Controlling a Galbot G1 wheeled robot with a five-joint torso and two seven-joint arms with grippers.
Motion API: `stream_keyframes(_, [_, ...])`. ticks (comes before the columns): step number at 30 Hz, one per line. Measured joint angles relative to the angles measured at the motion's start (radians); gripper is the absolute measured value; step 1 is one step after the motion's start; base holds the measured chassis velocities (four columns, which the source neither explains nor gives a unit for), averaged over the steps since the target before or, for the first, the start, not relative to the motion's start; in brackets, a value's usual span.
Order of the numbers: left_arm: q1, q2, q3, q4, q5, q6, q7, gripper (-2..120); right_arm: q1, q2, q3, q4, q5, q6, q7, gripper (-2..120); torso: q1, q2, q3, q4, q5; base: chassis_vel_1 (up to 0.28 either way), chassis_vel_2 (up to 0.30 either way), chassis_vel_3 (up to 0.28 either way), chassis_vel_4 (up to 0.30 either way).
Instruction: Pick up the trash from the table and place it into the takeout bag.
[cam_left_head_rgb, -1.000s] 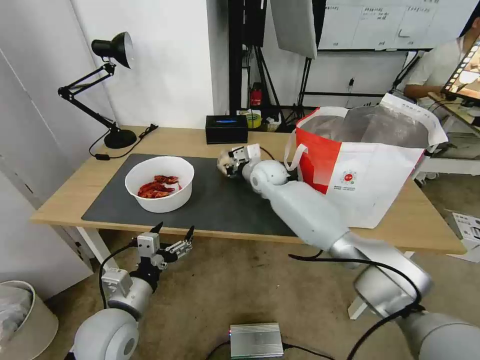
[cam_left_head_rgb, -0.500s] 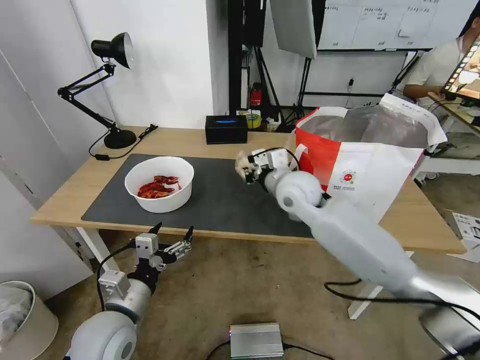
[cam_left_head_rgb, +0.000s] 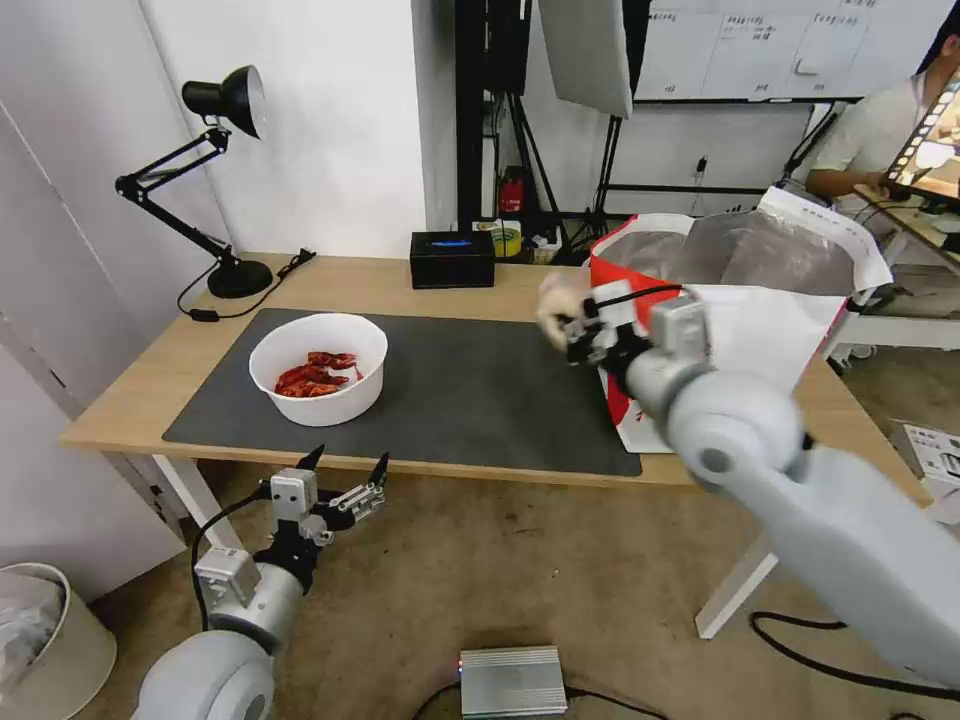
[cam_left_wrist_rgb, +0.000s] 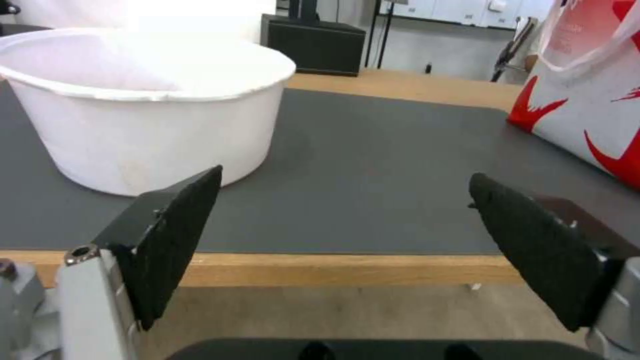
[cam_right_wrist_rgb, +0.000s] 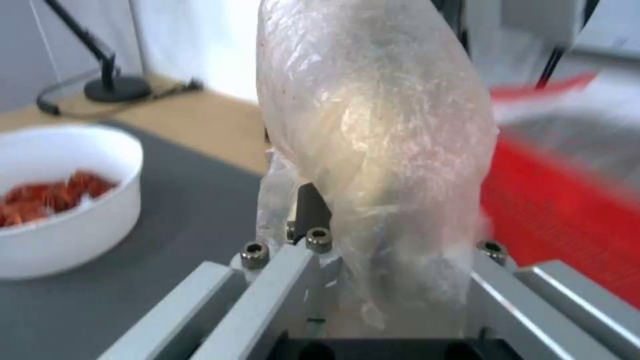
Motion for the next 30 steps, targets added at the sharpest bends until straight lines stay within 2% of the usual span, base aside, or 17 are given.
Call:
stream_keyframes(12, [-0.003, -0.003, 0.008, -0.001, 0.003, 0.001, 0.000, 100, 0.053, -0.101, 0.119, 0.005, 0.083, 0.004, 0.035, 4, 0.000, 0.000, 0.000, 0.0000, 0.0002, 0.000, 0.000, 0.000, 0.000])
stream_keyframes(18, [-0.014, 0.001, 0.016, 0.005, -0.002, 0.001, -0.001, 100, 0.082, -0.143, 0.157, -0.077, 0.137, 0.004, 0.042, 4, 0.000, 0.000, 0.000, 0.0000, 0.0001, 0.000, 0.000, 0.000, 0.000])
stream_keyframes(30, [-0.028, 0.014, 0.022, 0.012, -0.012, 0.001, -0.002, 100, 0.117, -0.135, 0.139, -0.283, 0.181, -0.001, 0.046, 4, 0.000, 0.000, 0.000, 0.0001, 0.0002, 0.000, 0.000, 0.000, 0.000])
